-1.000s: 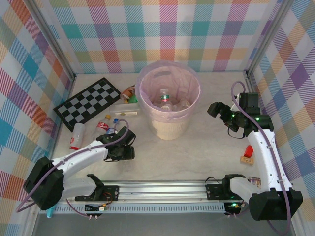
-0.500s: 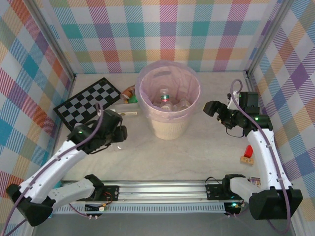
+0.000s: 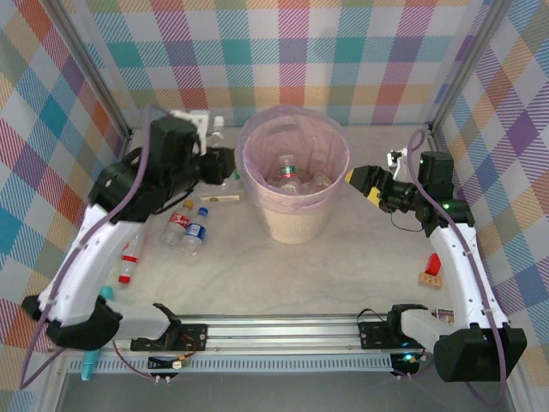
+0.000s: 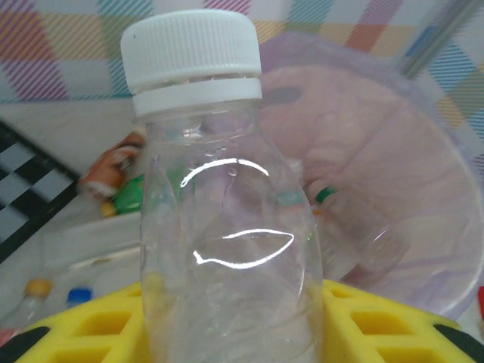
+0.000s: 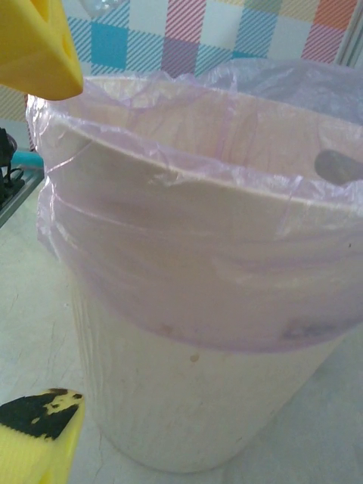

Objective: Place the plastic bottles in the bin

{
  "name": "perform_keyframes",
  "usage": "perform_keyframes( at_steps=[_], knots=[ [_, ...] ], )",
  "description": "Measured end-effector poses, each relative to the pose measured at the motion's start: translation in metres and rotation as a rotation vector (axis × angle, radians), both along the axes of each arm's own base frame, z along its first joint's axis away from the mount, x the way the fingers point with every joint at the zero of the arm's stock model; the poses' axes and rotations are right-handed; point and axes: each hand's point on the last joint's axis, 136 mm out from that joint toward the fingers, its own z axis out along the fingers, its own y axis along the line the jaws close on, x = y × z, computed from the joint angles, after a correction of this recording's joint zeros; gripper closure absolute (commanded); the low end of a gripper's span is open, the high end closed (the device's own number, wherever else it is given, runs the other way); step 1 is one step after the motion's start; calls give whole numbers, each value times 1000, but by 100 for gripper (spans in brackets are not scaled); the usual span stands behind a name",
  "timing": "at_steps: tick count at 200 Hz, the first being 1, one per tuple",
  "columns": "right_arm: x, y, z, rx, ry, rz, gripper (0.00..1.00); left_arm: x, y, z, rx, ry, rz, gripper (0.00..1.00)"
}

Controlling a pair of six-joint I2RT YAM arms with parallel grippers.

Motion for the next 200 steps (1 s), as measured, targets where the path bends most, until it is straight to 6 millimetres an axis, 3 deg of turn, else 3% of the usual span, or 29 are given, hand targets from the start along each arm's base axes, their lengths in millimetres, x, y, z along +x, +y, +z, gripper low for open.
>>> perform_keyframes(
  at_steps=[27, 54, 99, 133, 168, 200],
  knots=[
    [7, 3, -1, 26, 17, 9, 3, 38, -41, -11, 15, 20, -67, 56],
    [18, 4, -12, 28, 60, 9, 3, 60, -76, -32, 33, 57, -118, 56],
    [22, 11, -17, 32, 78, 37, 3, 80, -126, -42, 39, 65, -200, 55],
    [25, 15, -19, 32, 79, 48, 3, 85, -145, -79, 90, 138, -224, 52],
    [25, 15, -19, 30, 74, 51, 2, 77, -161, -118, 149, 215, -279, 35],
    [25, 15, -19, 28, 72, 52, 2, 74, -168, -130, 160, 241, -304, 15]
  ],
)
